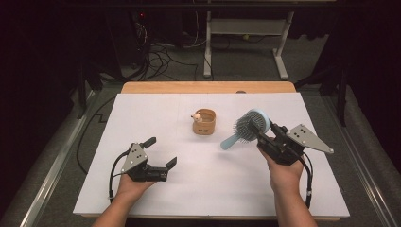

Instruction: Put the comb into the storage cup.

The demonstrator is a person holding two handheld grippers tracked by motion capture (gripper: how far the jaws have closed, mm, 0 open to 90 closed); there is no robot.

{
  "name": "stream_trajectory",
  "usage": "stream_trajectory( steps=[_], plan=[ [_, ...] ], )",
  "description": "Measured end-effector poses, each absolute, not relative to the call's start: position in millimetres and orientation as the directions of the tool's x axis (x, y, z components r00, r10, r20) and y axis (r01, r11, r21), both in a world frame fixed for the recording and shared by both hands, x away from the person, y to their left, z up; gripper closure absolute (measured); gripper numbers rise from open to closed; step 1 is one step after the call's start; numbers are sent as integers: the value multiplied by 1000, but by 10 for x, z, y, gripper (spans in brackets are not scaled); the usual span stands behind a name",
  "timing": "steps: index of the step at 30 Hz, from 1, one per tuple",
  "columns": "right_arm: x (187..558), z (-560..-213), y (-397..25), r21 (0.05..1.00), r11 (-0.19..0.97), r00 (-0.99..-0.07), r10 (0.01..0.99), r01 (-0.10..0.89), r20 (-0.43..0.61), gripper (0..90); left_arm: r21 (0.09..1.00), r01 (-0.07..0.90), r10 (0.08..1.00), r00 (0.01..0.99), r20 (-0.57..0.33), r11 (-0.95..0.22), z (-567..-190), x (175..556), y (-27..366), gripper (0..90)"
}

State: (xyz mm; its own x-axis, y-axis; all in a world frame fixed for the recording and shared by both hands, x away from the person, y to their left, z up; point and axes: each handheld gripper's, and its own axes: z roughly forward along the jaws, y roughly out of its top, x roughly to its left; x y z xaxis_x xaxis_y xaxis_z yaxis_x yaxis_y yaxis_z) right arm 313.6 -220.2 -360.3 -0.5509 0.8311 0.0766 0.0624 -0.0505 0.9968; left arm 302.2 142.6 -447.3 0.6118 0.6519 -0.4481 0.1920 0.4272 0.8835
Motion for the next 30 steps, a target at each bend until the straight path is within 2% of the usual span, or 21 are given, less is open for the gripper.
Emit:
stream_trajectory(
  steps=[30],
  plan=[
    [3316, -3399, -2074, 999, -40, -543, 839, 20, 44, 597, 891, 201, 647, 625, -437, 408, -4517, 3008, 1399, 5]
  ],
)
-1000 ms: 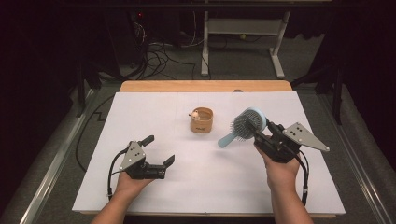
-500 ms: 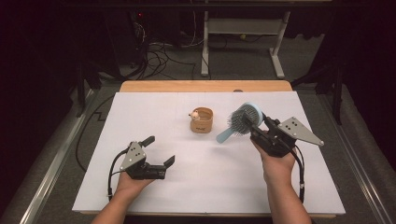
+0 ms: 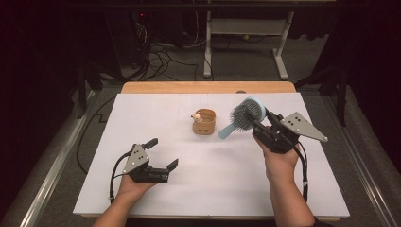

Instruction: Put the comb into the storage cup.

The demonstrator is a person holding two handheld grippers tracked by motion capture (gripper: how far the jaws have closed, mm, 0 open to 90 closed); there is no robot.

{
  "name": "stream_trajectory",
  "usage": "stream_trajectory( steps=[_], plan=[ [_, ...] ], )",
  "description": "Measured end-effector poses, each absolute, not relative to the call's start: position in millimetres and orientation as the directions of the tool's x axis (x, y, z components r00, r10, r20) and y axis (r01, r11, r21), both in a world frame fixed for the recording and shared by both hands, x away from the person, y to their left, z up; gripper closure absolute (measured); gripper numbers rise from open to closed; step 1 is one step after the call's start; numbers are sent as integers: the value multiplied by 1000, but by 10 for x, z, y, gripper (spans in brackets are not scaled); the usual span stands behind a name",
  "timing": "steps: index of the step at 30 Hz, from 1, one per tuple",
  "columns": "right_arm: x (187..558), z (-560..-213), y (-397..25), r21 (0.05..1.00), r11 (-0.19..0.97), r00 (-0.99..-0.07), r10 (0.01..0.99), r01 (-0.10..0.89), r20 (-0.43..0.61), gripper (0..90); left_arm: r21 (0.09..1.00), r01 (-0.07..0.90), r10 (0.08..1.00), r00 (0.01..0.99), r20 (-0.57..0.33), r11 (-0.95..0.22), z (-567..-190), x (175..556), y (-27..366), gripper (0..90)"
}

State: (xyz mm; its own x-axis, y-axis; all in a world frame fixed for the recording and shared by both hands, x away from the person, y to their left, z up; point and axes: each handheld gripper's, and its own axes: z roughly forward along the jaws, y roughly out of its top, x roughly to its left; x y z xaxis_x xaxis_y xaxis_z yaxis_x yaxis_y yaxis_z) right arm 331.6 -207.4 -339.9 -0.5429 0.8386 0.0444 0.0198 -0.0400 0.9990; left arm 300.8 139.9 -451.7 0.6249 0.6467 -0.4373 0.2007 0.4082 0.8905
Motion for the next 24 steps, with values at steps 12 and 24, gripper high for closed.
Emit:
stream_trajectory(
  steps=[12, 24],
  plan=[
    [3309, -3271, -2047, 999, -34, -543, 839, -5, 26, 597, 889, 202, 642, 627, -440, 412, -4512, 3000, 1399, 5],
    [3334, -3133, -2002, 999, -32, -542, 840, -25, 14, 596, 889, 203, 640, 630, -440, 411, -4516, 2993, 1394, 5]
  ],
)
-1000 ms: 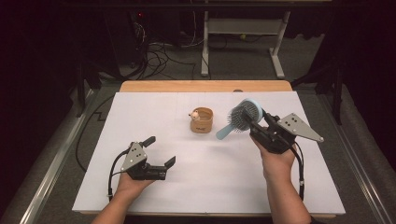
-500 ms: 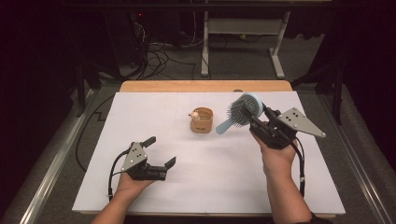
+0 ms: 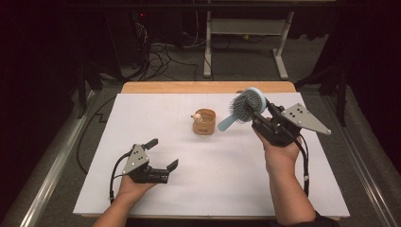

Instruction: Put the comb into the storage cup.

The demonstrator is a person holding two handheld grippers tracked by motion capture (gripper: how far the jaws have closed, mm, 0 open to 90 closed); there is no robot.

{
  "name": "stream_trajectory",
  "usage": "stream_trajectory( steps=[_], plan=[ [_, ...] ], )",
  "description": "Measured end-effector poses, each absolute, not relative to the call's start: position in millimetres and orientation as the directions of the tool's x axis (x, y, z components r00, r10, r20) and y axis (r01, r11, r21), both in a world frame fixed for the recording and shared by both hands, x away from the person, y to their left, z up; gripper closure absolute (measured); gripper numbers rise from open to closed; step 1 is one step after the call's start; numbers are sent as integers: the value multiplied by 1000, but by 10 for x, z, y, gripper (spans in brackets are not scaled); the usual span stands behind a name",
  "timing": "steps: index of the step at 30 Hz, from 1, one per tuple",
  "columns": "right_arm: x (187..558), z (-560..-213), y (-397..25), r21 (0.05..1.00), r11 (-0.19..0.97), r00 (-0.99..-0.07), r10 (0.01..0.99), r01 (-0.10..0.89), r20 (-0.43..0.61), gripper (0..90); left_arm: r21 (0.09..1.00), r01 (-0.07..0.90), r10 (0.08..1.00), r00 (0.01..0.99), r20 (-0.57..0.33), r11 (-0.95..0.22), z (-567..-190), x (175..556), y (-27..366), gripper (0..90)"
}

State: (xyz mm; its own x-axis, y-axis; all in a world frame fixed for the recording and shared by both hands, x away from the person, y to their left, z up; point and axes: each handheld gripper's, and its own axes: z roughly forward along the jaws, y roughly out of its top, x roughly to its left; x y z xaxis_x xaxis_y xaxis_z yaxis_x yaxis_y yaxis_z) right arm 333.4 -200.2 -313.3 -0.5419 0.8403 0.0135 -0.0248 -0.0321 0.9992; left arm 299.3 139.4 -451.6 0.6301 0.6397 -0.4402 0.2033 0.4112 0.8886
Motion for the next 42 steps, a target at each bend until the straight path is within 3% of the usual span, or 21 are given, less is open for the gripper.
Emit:
stream_trajectory(
  steps=[42],
  plan=[
    [3879, -3137, -1599, 999, -48, -535, 844, 1, 41, 595, 882, 205, 625, 638, -449, 425, -4510, 2980, 1405, 5]
  ],
)
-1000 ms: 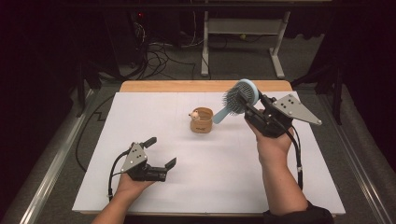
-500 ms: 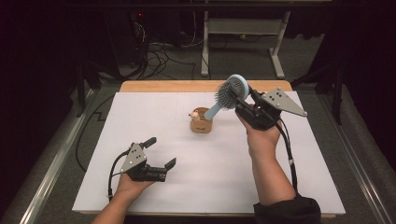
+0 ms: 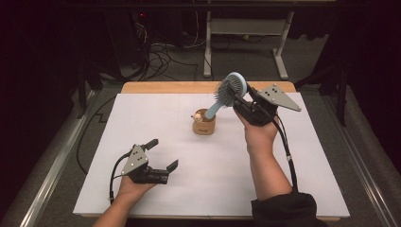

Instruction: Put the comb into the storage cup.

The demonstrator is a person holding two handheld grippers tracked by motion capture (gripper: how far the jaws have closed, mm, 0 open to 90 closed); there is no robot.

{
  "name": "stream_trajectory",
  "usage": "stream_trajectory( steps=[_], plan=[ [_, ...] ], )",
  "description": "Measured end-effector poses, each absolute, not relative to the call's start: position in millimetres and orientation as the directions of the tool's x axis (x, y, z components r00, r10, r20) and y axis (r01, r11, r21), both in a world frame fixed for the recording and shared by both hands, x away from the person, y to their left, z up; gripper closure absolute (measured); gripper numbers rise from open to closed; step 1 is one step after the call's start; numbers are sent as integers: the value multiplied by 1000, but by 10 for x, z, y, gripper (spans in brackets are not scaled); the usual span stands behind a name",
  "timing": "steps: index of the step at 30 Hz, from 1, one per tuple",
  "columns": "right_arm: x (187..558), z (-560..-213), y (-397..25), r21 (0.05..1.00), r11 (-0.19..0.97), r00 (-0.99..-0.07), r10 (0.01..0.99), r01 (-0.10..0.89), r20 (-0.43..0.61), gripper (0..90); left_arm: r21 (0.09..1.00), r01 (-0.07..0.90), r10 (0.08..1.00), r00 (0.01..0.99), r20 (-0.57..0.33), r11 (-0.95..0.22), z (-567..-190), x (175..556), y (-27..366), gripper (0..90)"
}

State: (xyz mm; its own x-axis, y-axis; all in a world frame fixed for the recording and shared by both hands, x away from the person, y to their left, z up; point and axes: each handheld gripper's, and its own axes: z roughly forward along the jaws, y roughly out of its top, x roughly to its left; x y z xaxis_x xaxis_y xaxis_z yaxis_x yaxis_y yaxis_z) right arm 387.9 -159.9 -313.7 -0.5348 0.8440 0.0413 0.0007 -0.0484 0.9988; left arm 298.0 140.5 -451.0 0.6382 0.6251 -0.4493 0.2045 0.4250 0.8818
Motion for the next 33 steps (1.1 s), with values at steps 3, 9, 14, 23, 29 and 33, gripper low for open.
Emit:
stream_trajectory(
  steps=[3, 9, 14, 23, 29, 33],
  plan=[
    [3902, -3137, -1581, 999, -48, -535, 844, 2, 42, 595, 882, 206, 625, 638, -449, 423, -4513, 2980, 1401, 5],
    [3943, -3138, -1548, 999, -47, -531, 847, 4, 42, 594, 881, 210, 625, 636, -452, 424, -4515, 2984, 1396, 5],
    [3977, -3144, -1531, 999, -47, -528, 848, 11, 46, 594, 881, 207, 626, 635, -452, 426, -4510, 2985, 1405, 5],
    [4047, -3178, -1495, 999, -39, -524, 851, 23, 45, 594, 882, 208, 627, 636, -450, 423, -4515, 2984, 1399, 5],
    [4108, -3259, -1437, 999, -18, -517, 855, 39, 36, 593, 881, 211, 626, 634, -454, 424, -4517, 2990, 1397, 5],
    [4152, -3325, -1385, 999, -4, -523, 852, 51, 30, 591, 880, 214, 626, 633, -456, 424, -4515, 2986, 1398, 5]
  ],
)
